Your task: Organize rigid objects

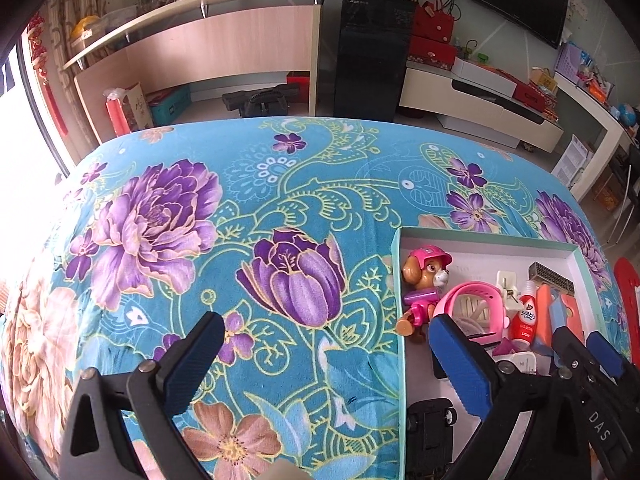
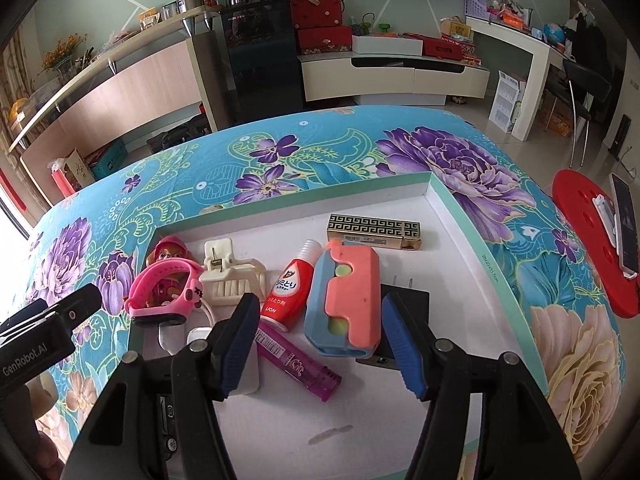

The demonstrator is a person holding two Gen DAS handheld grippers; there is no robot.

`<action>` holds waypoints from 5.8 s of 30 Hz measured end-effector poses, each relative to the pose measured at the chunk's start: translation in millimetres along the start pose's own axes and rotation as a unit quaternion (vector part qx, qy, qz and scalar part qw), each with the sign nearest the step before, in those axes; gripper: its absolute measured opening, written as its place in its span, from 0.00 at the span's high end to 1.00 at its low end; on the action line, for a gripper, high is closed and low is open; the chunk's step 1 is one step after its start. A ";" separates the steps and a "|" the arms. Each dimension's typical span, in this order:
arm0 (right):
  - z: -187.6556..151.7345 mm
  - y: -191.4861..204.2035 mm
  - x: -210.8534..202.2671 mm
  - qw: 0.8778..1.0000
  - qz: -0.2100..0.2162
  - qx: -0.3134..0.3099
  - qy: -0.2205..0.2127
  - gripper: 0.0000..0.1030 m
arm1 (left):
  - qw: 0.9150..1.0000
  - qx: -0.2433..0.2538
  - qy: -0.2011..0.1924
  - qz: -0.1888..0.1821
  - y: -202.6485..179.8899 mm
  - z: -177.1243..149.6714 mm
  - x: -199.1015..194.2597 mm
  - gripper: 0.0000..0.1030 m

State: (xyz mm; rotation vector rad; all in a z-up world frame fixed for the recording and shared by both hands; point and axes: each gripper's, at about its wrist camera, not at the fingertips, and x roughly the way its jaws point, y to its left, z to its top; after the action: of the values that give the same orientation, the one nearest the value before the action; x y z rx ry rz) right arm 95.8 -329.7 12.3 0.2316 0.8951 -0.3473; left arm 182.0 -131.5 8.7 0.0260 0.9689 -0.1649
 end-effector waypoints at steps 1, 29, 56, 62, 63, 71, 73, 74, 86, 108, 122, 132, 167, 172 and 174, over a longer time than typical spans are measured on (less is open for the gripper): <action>-0.1 0.5 0.3 1.000 0.000 -0.001 0.000 0.33 | 1.000 -0.003 0.000 0.004 1.5 -0.2 0.8 0.00; -3.0 -1.1 10.8 1.000 -0.009 0.002 0.015 0.04 | 0.999 -0.024 0.023 -0.011 9.7 -7.1 19.8 0.00; -43.0 30.6 -43.2 0.998 0.002 -0.065 0.003 0.04 | 0.999 -0.025 0.025 0.007 44.2 -65.1 -38.8 0.00; -57.2 38.9 -61.2 0.997 0.012 -0.082 -0.007 0.04 | 0.999 -0.012 0.026 0.014 48.5 -83.4 -55.0 0.00; -59.6 40.5 -63.7 0.996 0.013 -0.085 -0.006 0.04 | 0.999 -0.010 0.026 0.016 49.1 -85.8 -57.3 0.00; -78.1 48.0 -78.4 0.995 0.020 -0.101 -0.007 0.04 | 0.999 -0.008 0.029 0.024 59.1 -104.5 -69.4 0.00; -82.5 49.0 -80.5 0.994 0.027 -0.106 -0.004 0.04 | 0.999 -0.006 0.032 0.024 61.0 -109.4 -71.0 0.00; -84.0 48.8 -81.4 0.994 0.029 -0.106 -0.003 0.04 | 0.999 -0.005 0.033 0.025 62.1 -111.9 -71.8 0.00; -102.6 51.6 -80.5 0.995 0.032 -0.098 0.008 0.04 | 0.999 -0.012 0.030 0.021 73.6 -128.4 -79.4 0.00; -119.1 64.5 -65.8 0.992 0.051 -0.107 0.040 0.04 | 0.998 -0.001 0.049 0.033 73.4 -141.8 -73.5 0.00; -120.1 59.5 -57.9 0.993 0.048 -0.097 0.055 0.04 | 0.996 -0.004 0.057 0.067 77.0 -141.9 -71.3 0.00; -120.4 58.8 -55.9 0.992 0.045 -0.098 0.058 0.04 | 0.994 -0.011 0.059 0.086 79.6 -141.8 -71.0 0.00; -121.6 59.3 -55.4 0.992 0.044 -0.099 0.058 0.04 | 0.994 -0.009 0.035 0.100 77.7 -140.4 -81.9 0.00; -122.5 59.9 -55.3 0.992 0.044 -0.099 0.058 0.04 | 0.994 -0.010 0.032 0.101 77.5 -140.2 -83.1 0.00; -124.3 60.4 -54.9 0.992 0.044 -0.100 0.059 0.04 | 0.994 -0.010 0.032 0.100 77.7 -140.0 -83.0 0.00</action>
State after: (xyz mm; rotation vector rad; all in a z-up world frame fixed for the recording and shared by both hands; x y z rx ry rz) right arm -1.7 -221.1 -16.2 0.1073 1.0263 -0.1616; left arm 33.2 -30.8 -6.4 0.1108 1.0255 0.0304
